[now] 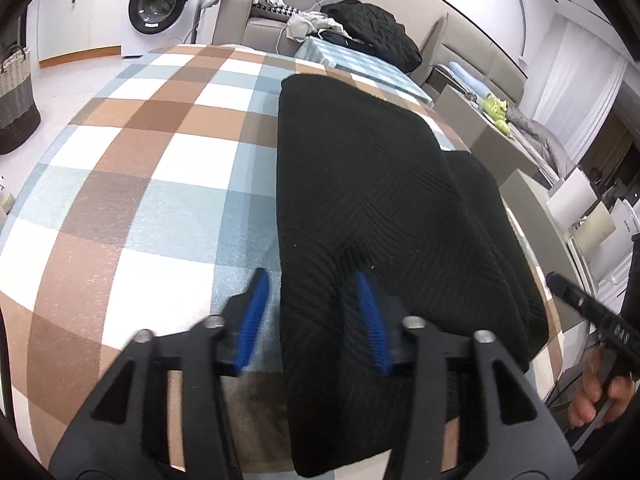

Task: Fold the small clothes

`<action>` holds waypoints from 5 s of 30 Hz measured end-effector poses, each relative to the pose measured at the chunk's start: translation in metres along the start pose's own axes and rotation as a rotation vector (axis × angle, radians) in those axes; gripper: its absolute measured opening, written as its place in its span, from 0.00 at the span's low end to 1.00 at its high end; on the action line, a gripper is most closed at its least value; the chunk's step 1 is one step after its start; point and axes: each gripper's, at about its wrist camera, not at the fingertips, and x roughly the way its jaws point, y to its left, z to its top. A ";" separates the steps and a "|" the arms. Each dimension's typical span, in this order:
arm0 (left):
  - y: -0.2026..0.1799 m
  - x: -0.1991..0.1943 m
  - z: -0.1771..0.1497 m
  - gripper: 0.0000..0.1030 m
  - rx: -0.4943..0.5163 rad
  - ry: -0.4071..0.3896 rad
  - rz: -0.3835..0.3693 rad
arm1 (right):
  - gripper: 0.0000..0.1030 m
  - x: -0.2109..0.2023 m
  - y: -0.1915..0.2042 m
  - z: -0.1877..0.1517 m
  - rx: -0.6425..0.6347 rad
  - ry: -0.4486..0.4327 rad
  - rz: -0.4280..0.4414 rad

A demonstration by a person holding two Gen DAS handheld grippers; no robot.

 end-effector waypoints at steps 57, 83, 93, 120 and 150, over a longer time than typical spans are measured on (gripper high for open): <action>0.010 -0.016 -0.031 0.59 0.069 0.051 -0.019 | 0.36 0.014 0.024 -0.002 -0.103 0.170 0.224; 0.001 -0.007 -0.020 0.59 0.067 0.045 -0.060 | 0.73 0.102 0.005 0.058 0.115 0.224 0.091; -0.004 -0.021 -0.011 0.59 0.070 0.007 -0.081 | 0.12 0.060 0.023 0.071 0.051 0.071 0.162; -0.018 -0.010 -0.013 0.59 0.091 0.035 -0.075 | 0.10 0.093 -0.044 0.107 0.159 0.120 0.042; -0.030 0.003 -0.016 0.59 0.134 0.064 -0.106 | 0.31 -0.024 -0.083 -0.019 0.254 0.113 -0.010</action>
